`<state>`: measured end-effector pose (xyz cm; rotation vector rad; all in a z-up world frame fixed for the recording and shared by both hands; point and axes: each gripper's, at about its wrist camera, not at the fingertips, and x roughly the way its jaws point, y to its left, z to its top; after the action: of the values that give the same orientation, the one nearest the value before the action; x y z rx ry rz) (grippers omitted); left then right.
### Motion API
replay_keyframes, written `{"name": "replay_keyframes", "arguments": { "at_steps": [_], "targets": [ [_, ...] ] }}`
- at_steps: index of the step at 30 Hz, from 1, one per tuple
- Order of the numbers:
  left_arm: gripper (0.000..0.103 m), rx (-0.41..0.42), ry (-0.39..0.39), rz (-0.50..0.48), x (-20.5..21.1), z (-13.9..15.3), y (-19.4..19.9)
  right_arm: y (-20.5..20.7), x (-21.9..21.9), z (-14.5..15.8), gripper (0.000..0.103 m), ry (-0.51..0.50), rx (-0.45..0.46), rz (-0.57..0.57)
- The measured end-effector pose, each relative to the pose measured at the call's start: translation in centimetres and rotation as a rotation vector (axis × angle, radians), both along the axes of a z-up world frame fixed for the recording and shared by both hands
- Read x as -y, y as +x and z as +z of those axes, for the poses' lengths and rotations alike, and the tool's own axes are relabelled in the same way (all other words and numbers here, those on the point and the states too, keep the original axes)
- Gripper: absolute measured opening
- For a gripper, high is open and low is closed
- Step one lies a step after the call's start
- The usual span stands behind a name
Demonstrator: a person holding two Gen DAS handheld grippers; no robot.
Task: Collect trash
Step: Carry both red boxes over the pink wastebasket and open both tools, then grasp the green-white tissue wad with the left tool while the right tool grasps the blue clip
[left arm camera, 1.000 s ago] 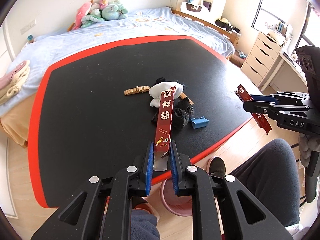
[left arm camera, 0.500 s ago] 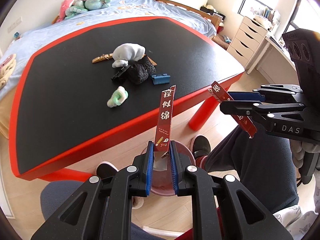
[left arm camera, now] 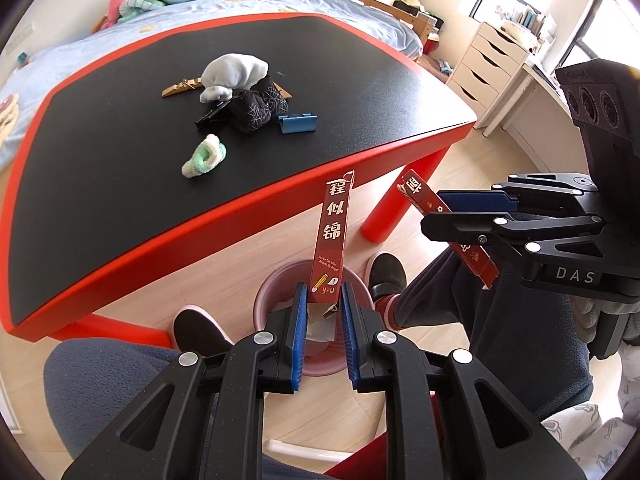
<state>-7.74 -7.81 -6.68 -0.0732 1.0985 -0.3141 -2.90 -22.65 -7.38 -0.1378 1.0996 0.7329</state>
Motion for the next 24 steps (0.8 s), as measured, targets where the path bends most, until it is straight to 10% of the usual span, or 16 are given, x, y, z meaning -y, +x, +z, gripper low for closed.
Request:
{"name": "replay_keyframes", "arguments": {
  "at_steps": [2, 4, 6, 24],
  "targets": [
    [0.043, 0.001, -0.003, 0.006, -0.1, 0.1, 0.0, 0.2, 0.3, 0.0, 0.071, -0.003, 0.013, -0.020],
    [0.081, 0.022, 0.002, 0.024, -0.3, 0.3, -0.1, 0.4, 0.7, 0.1, 0.085, -0.001, 0.019, -0.041],
    [0.089, 0.032, 0.002, 0.042, -0.6, 0.4, -0.1, 0.5, 0.9, 0.0, 0.092, -0.010, 0.023, -0.056],
    [0.095, 0.050, 0.022, 0.106, -2.2, 1.2, 0.0, 0.8, 0.9, -0.6, 0.100, -0.035, 0.004, -0.078]
  ]
}}
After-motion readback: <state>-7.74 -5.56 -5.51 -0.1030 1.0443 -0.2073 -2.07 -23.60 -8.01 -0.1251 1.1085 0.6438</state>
